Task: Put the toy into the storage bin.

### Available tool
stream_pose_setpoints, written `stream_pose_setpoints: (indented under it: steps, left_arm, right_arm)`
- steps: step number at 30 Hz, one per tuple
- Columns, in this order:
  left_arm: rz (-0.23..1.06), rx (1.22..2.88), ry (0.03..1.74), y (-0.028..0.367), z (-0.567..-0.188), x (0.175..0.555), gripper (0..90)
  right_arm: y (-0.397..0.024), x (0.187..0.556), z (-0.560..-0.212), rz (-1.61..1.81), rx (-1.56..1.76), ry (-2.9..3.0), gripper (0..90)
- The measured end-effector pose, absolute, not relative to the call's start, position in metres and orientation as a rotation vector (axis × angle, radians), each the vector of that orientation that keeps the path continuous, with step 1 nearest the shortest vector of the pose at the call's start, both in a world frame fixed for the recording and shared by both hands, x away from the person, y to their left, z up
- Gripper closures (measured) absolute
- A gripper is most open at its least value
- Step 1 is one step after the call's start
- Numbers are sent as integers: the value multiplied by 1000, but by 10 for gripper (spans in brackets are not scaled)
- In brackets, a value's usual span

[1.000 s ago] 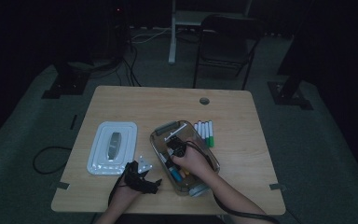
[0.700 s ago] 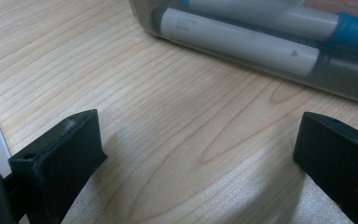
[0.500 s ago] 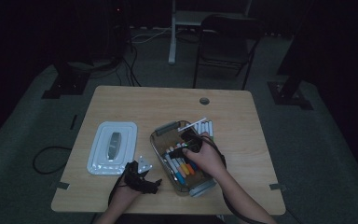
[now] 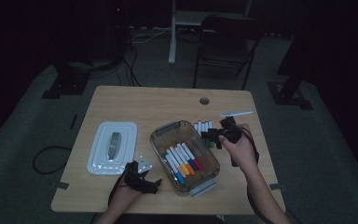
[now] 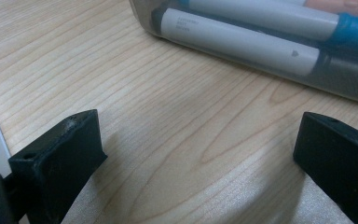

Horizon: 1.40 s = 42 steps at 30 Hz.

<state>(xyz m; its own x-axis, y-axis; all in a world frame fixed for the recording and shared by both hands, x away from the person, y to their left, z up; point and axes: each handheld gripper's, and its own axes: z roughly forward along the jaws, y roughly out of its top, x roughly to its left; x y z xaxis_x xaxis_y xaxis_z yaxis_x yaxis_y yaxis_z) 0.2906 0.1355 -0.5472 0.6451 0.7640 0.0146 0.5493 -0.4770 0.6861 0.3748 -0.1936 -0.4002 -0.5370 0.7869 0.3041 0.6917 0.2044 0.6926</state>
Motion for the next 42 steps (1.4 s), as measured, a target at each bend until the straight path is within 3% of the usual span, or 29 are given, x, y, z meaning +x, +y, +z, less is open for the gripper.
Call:
stream_pose_setpoints:
  steps: [9,20,32,35,42]
  left_arm:
    - [422,2206,1017,136,-547,291,19]
    - [422,2204,1017,135,-547,291,19]
    - [422,2205,1017,135,-547,291,19]
    - [421,2206,1017,135,-547,291,19]
    - [421,2206,1017,135,-547,291,19]
  right_arm:
    - [-224,418,-451,1112,1665,2195,623]
    - [-218,463,-501,1000,1822,2152,656]
    - [-216,476,-522,861,1846,2136,704]
    - [-220,475,-522,820,1865,2103,758]
    - [-234,469,-518,842,1905,2065,765]
